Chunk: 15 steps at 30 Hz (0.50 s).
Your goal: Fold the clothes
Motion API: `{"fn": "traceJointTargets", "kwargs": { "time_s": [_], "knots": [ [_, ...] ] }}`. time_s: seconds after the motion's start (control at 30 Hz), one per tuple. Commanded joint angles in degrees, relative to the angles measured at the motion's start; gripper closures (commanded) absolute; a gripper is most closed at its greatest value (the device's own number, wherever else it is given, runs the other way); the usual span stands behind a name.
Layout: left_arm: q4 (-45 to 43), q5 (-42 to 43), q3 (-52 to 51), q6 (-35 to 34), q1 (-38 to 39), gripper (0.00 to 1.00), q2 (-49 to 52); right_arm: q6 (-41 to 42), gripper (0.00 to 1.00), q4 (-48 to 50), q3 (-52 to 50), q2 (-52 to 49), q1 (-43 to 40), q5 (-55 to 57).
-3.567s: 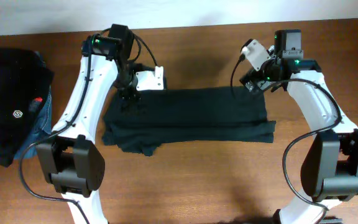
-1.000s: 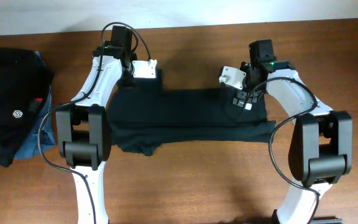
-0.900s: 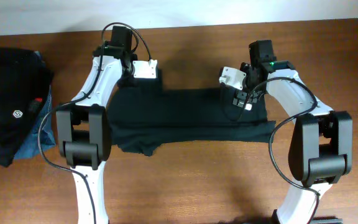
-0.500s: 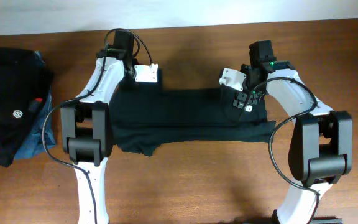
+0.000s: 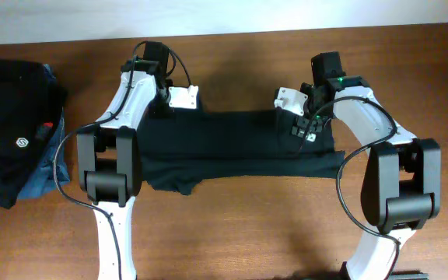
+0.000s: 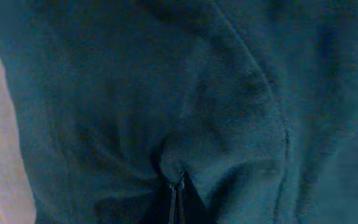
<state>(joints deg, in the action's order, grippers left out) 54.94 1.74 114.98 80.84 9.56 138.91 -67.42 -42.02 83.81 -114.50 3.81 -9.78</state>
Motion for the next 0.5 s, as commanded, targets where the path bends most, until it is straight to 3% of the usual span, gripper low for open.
{"fn": "traceJointTargets", "kwargs": {
  "time_s": [0.0, 0.17, 0.27, 0.47],
  "knots": [
    [3.0, 1.1, -1.4, 0.3, 0.2, 0.99, 3.8, 0.4, 0.09, 0.1, 0.6, -0.3, 0.3, -0.9],
    [4.5, 1.1, -1.4, 0.3, 0.2, 0.99, 3.8, 0.2, 0.11, 3.0, 0.6, -0.3, 0.2, 1.7],
    [4.6, 1.4, -1.4, 0.3, 0.2, 0.99, 3.8, 0.1, 0.03, 6.2, 0.6, -0.3, -0.5, 2.6],
    [4.7, 2.6, -1.4, 0.3, 0.2, 0.99, 3.8, -1.4, 0.02, 10.4, 0.6, -0.7, -4.0, 2.5]
  ]
}}
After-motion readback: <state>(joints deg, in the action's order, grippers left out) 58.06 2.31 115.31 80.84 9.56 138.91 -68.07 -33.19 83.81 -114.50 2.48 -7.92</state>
